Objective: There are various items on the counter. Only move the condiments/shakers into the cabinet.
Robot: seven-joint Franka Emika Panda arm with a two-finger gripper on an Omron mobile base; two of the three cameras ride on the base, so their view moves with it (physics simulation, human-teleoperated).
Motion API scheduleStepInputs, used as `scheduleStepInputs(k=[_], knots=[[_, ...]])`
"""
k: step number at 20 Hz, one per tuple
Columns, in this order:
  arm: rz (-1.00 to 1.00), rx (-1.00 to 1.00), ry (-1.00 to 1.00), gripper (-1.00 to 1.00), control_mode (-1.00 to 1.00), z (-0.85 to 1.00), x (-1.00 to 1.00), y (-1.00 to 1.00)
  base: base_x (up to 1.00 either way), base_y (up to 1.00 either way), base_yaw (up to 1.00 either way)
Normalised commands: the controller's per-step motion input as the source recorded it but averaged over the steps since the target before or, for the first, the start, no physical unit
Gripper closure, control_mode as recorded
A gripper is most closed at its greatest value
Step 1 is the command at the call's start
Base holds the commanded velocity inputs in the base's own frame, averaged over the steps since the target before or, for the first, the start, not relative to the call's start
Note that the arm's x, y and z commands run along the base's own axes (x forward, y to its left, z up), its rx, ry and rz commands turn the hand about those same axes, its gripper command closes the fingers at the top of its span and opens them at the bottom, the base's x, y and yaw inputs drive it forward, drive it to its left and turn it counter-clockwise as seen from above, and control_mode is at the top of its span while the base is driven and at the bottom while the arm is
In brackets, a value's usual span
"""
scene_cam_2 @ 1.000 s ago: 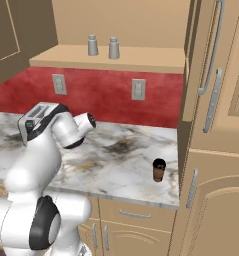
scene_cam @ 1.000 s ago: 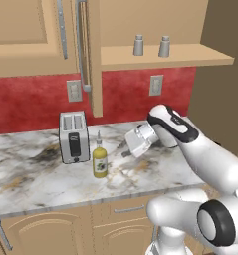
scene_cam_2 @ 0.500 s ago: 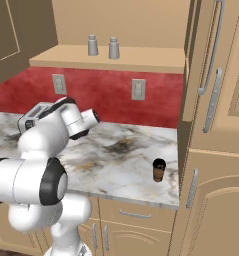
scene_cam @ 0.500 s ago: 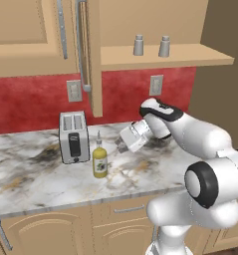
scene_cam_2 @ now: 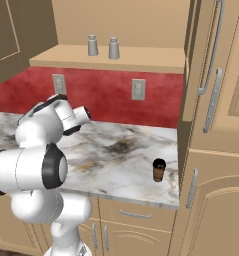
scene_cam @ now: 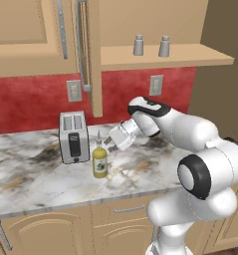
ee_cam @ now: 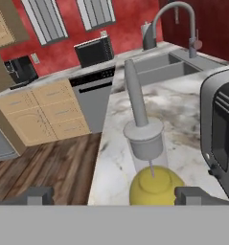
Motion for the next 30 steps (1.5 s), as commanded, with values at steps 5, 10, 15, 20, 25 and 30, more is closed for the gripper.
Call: scheduleStepInputs(k=[5,10,15,20,25,30], knots=[[0.00,0.00,-0.02,-1.00,-1.00,0.00,0.00,0.21,0.00,0.00,0.00],[0.00,0.00,-0.03,-1.00,-1.00,0.00,0.12,0.01,0.00,0.00,0.00],[0.00,0.00,-0.03,-1.00,-1.00,0.00,0.34,0.00,0.00,0.00,0.00],[0.00,0.00,-0.02,-1.00,-1.00,-0.06,0.19,0.00,0.00,0.00,0.00],[0.00,0.00,0.00,-1.00,-1.00,-0.10,0.02,0.04,0.00,0.00,0.00],[0.00,0.00,0.00,-1.00,-1.00,-0.04,0.00,0.18,0.00,0.00,0.00]])
